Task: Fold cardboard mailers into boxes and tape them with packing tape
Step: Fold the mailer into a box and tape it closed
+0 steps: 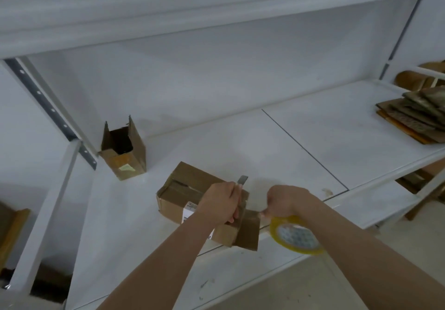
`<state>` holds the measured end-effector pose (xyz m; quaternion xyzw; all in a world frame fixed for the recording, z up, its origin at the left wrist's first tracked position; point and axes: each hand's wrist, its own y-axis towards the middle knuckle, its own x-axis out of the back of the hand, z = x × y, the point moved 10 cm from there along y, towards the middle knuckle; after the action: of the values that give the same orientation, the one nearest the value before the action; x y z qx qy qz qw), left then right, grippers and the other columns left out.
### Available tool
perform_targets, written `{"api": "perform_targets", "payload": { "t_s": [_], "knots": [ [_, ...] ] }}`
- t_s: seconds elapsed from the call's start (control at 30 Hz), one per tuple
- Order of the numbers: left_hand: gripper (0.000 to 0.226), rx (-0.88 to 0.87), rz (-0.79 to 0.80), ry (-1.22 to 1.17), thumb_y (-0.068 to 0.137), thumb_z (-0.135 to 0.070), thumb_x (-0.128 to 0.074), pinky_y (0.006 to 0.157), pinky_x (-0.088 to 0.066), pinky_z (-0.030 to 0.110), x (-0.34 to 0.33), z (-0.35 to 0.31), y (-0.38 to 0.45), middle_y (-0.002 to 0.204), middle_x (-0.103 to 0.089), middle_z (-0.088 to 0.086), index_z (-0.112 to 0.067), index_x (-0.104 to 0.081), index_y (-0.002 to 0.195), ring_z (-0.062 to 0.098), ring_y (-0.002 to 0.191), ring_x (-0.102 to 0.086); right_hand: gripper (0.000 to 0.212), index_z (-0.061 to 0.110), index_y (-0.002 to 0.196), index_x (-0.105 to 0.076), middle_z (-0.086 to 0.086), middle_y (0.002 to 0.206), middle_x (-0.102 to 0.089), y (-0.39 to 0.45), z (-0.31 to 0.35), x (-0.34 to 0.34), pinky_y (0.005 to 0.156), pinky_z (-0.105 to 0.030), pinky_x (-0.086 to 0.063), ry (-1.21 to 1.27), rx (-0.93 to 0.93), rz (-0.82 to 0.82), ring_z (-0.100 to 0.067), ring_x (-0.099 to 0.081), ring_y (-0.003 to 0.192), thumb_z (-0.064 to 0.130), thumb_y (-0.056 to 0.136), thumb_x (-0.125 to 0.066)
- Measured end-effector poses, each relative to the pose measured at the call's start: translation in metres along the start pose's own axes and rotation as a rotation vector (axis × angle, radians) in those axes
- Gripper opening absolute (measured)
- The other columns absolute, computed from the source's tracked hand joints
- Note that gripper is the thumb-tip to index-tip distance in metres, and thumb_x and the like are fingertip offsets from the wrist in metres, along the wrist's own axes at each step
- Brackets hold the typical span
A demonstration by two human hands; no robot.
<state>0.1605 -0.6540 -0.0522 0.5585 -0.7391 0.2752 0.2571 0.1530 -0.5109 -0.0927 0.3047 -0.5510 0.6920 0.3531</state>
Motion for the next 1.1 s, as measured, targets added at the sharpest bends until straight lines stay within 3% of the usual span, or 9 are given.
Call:
{"api": "perform_targets", "payload": {
  "t_s": [0.07, 0.2, 0.4, 0.57, 0.7, 0.87, 0.97, 1.03, 1.1],
  "knots": [
    [0.041, 0.008, 0.006, 0.02, 0.104, -0.036, -0.034, 0.046, -0.043, 0.015, -0.003, 0.005, -0.004, 0.053, -0.061, -0.003, -0.015, -0.053, 0.074, 0.005, 0.038, -0.051, 0.057, 0.003, 0.109, -0.064, -0.008, 0.103, -0.063, -0.003, -0.005, -0.014, 0.086, -0.032, -0.048, 0.033, 0.005, 0.08, -0.021, -0.059, 0.088, 0.055, 0.087, -0.061],
    [0.039, -0.041, 0.02, 0.005, 0.104, -0.035, -0.033, 0.053, -0.048, 0.02, -0.001, 0.004, -0.007, 0.053, -0.061, -0.004, -0.016, -0.056, 0.078, 0.006, 0.04, -0.052, 0.047, 0.016, 0.12, -0.063, -0.003, 0.123, -0.058, -0.012, -0.006, -0.023, 0.089, -0.028, -0.041, 0.112, 0.063, 0.078, -0.019, -0.055, 0.11, 0.054, 0.093, -0.052],
    [0.043, -0.086, 0.192, 0.149, 0.102, -0.037, -0.037, 0.065, -0.043, 0.021, -0.007, -0.006, -0.016, 0.061, -0.061, -0.01, -0.026, -0.054, 0.064, 0.003, 0.06, -0.056, 0.022, 0.03, 0.107, -0.075, 0.014, 0.096, -0.068, -0.024, -0.018, -0.023, 0.071, -0.013, -0.04, 0.529, 0.102, -0.006, 0.006, -0.056, 0.082, 0.039, 0.091, -0.064],
    [0.042, -0.03, 0.299, 0.304, 0.101, -0.031, -0.04, 0.064, -0.037, 0.027, -0.026, -0.014, -0.023, 0.068, -0.055, 0.0, -0.018, -0.055, 0.064, 0.017, 0.073, -0.054, 0.016, 0.026, 0.098, -0.078, 0.012, 0.086, -0.069, -0.031, -0.024, -0.019, 0.077, -0.019, -0.046, 0.595, 0.058, -0.148, -0.003, -0.061, 0.085, 0.034, 0.086, -0.071],
    [0.038, -0.009, 0.294, 0.508, 0.102, -0.031, -0.037, 0.07, -0.039, 0.028, -0.038, -0.018, -0.02, 0.095, -0.063, 0.017, -0.006, -0.064, 0.09, 0.026, 0.091, -0.059, 0.018, 0.022, 0.092, -0.078, 0.002, 0.097, -0.072, -0.039, -0.024, -0.015, 0.092, -0.034, -0.052, 0.446, -0.016, -0.257, -0.015, -0.064, 0.097, 0.033, 0.084, -0.067],
    [0.033, 0.068, 0.235, 0.679, 0.099, -0.031, -0.04, 0.081, -0.053, 0.034, -0.048, -0.008, -0.017, 0.094, -0.063, 0.008, -0.008, -0.064, 0.099, 0.024, 0.092, -0.062, 0.022, 0.023, 0.097, -0.076, 0.003, 0.104, -0.071, -0.045, -0.02, -0.017, 0.091, -0.035, -0.053, 0.45, -0.073, -0.312, -0.018, -0.064, 0.101, 0.032, 0.084, -0.062],
    [0.036, 0.014, 0.234, 0.598, 0.101, -0.031, -0.037, 0.069, -0.042, 0.03, -0.044, -0.012, -0.019, 0.087, -0.06, 0.012, -0.009, -0.059, 0.082, 0.025, 0.088, -0.06, 0.019, 0.018, 0.094, -0.076, -0.003, 0.1, -0.071, -0.042, -0.028, -0.027, 0.091, -0.038, -0.054, 0.586, -0.1, -0.29, -0.02, -0.065, 0.095, 0.03, 0.081, -0.067],
    [0.038, -0.005, 0.2, 0.406, 0.1, -0.033, -0.04, 0.063, -0.037, 0.029, -0.03, -0.009, -0.019, 0.073, -0.056, 0.007, -0.013, -0.056, 0.073, 0.024, 0.079, -0.056, 0.018, 0.016, 0.091, -0.077, -0.006, 0.096, -0.072, -0.039, -0.031, -0.034, 0.092, -0.041, -0.053, 0.676, -0.104, -0.265, -0.023, -0.066, 0.093, 0.029, 0.079, -0.071],
    [0.031, -0.022, 0.088, 0.28, 0.097, -0.037, -0.048, 0.064, -0.043, 0.031, -0.012, -0.005, -0.018, 0.07, -0.056, 0.004, -0.016, -0.056, 0.077, 0.023, 0.074, -0.057, 0.021, 0.01, 0.091, -0.077, -0.011, 0.096, -0.072, -0.036, -0.028, -0.04, 0.093, -0.042, -0.053, 0.742, -0.089, -0.233, -0.026, -0.067, 0.094, 0.027, 0.08, -0.073]
  ]
}}
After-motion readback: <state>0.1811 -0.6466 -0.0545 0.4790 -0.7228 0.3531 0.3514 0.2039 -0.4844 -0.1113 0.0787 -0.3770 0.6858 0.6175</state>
